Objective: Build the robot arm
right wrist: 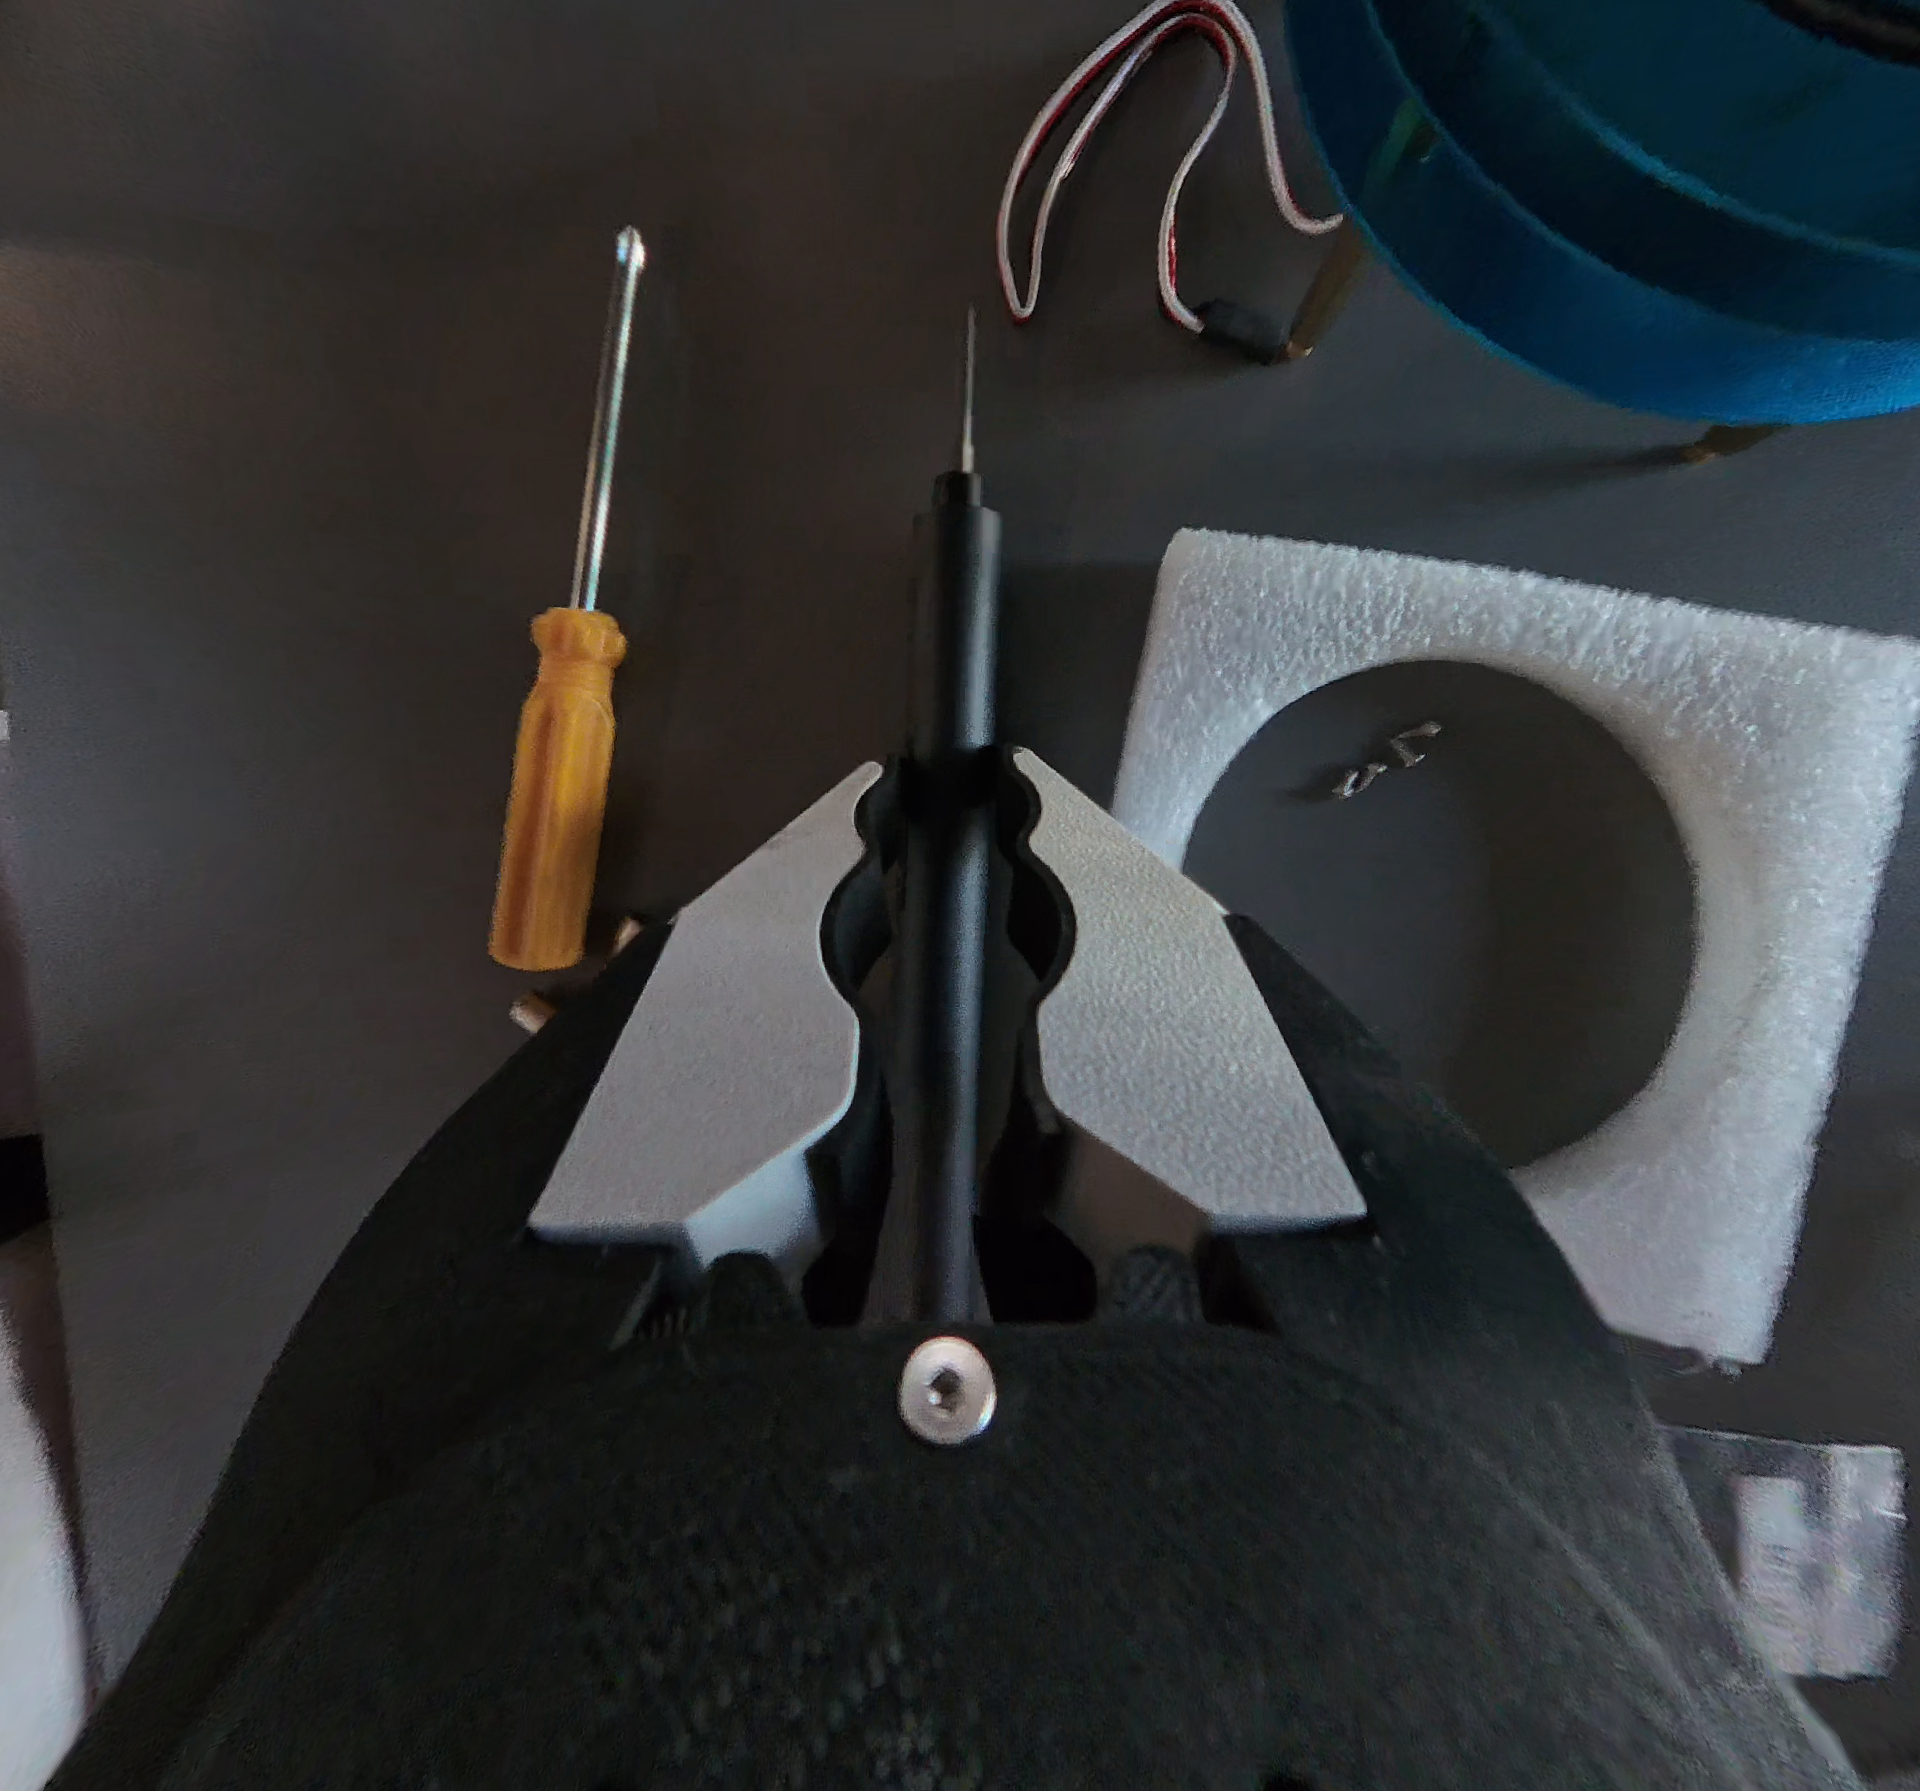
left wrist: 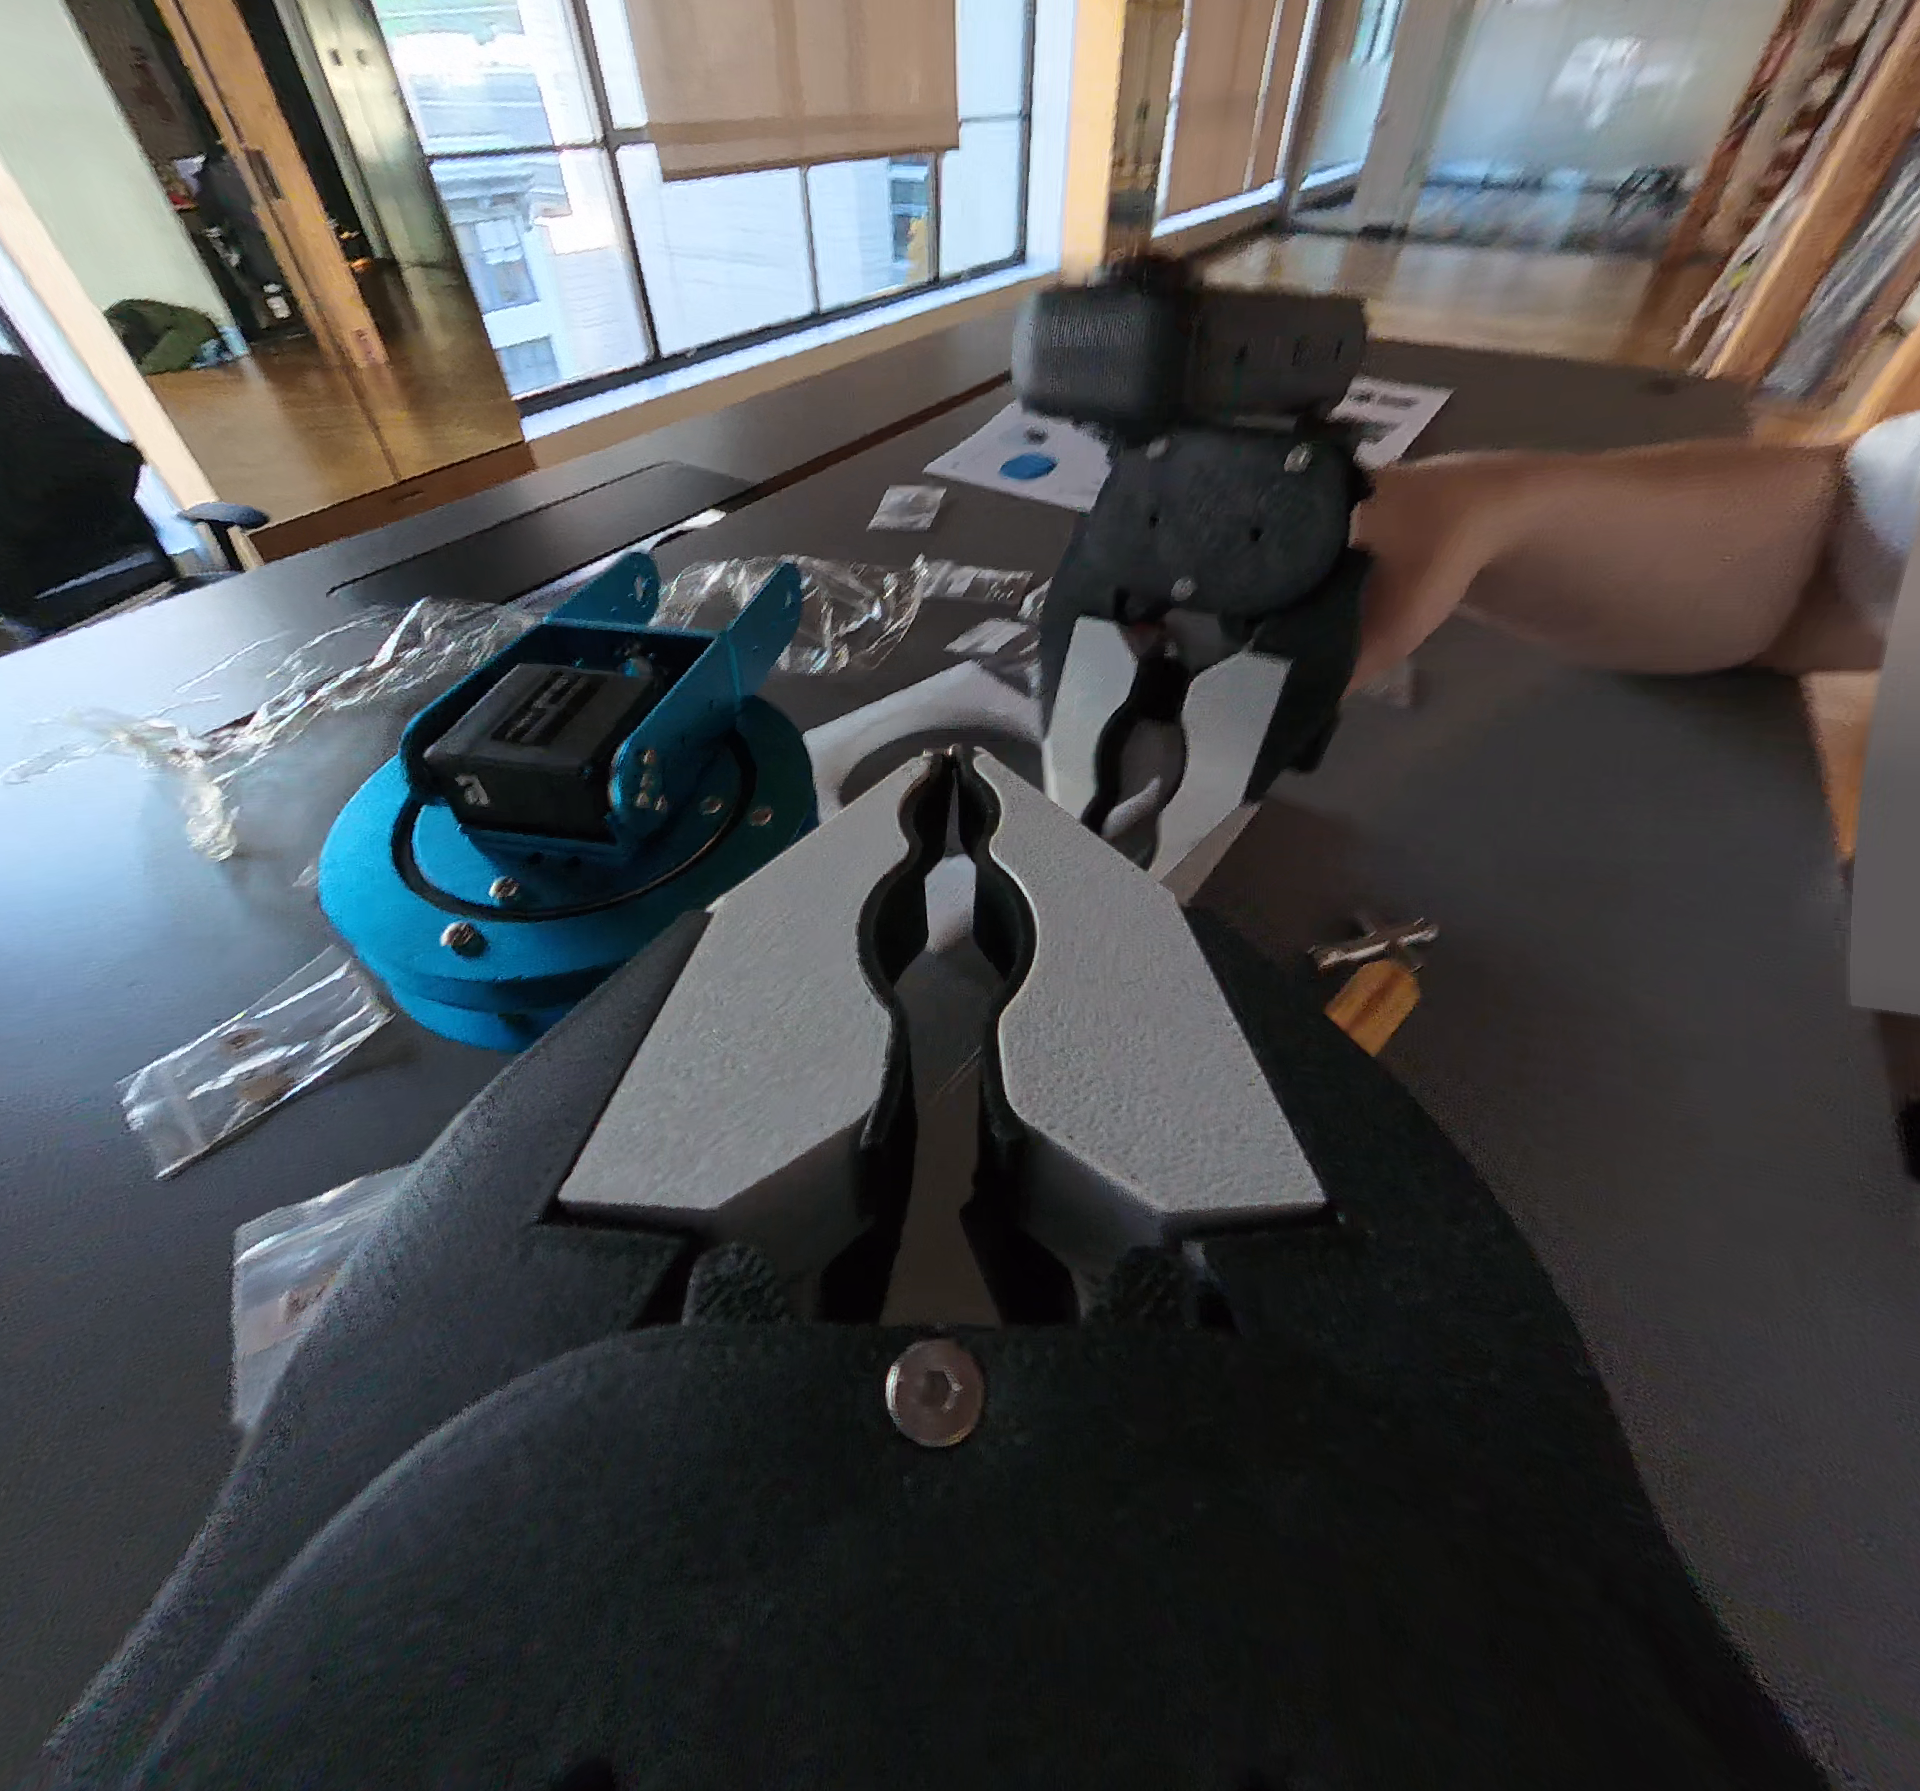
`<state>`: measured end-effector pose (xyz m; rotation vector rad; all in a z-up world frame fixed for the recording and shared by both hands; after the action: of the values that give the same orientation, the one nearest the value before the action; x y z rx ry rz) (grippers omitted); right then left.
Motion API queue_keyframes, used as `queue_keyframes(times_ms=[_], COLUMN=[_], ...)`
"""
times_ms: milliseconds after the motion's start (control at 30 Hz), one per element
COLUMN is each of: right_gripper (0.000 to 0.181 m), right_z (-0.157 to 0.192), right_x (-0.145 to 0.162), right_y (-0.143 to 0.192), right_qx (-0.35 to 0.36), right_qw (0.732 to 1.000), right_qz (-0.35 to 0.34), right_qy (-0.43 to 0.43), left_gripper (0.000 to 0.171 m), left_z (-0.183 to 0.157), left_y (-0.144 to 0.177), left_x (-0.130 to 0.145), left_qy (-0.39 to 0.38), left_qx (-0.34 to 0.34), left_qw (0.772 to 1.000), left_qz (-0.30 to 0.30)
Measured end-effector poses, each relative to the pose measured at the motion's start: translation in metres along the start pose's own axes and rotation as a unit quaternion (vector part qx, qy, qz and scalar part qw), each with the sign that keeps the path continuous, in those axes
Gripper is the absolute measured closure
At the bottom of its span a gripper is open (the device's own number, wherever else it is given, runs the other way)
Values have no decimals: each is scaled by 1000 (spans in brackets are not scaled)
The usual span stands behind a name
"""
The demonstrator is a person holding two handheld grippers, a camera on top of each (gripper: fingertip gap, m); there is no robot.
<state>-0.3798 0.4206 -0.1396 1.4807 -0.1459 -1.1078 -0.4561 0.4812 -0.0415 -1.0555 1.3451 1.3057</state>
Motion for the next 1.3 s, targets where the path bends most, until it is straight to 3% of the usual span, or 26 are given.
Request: queue_keyframes(times_ms=[100,200,467,767,967,1133,1300], right_gripper=[165,165,165,165,165,165,165], right_z=[9,21,37,34,26,24,24], right_x=[9,17,10,14,20,31,34], right_y=[8,20,37,31,34,33,28], right_qx=[-41,-62,-60,-60,-56,-60,-67], right_qw=[997,989,972,968,968,969,970], right_qz=[-38,-104,-218,-230,-226,-218,-209], right_qy=[-51,-89,-70,-76,-93,-103,-105], left_gripper=[171,171,171,171,171,171,171], left_z=[4,0,-14,-17,-6,17,29], left_y=[-1,3,-3,-7,-15,-32,-38], left_x=[16,21,25,41,24,28,15], left_qy=[15,47,88,60,-63,-207,-231], left_qx=[-28,-25,2,-12,-64,-124,-136], left_qw=[999,998,996,997,994,962,954], left_qz=[32,27,24,55,54,125,133])
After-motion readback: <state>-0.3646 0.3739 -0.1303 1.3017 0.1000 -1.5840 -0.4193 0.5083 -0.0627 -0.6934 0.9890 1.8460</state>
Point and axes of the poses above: each gripper's, where its closed fingertips meet, y back along the fingers, x out of its underside, z = x × y across the jaws, the point moved 3 cm from there along y, back along the fingers, and after that the axes turned 4 degrees about -x, right-handed, at the moved point
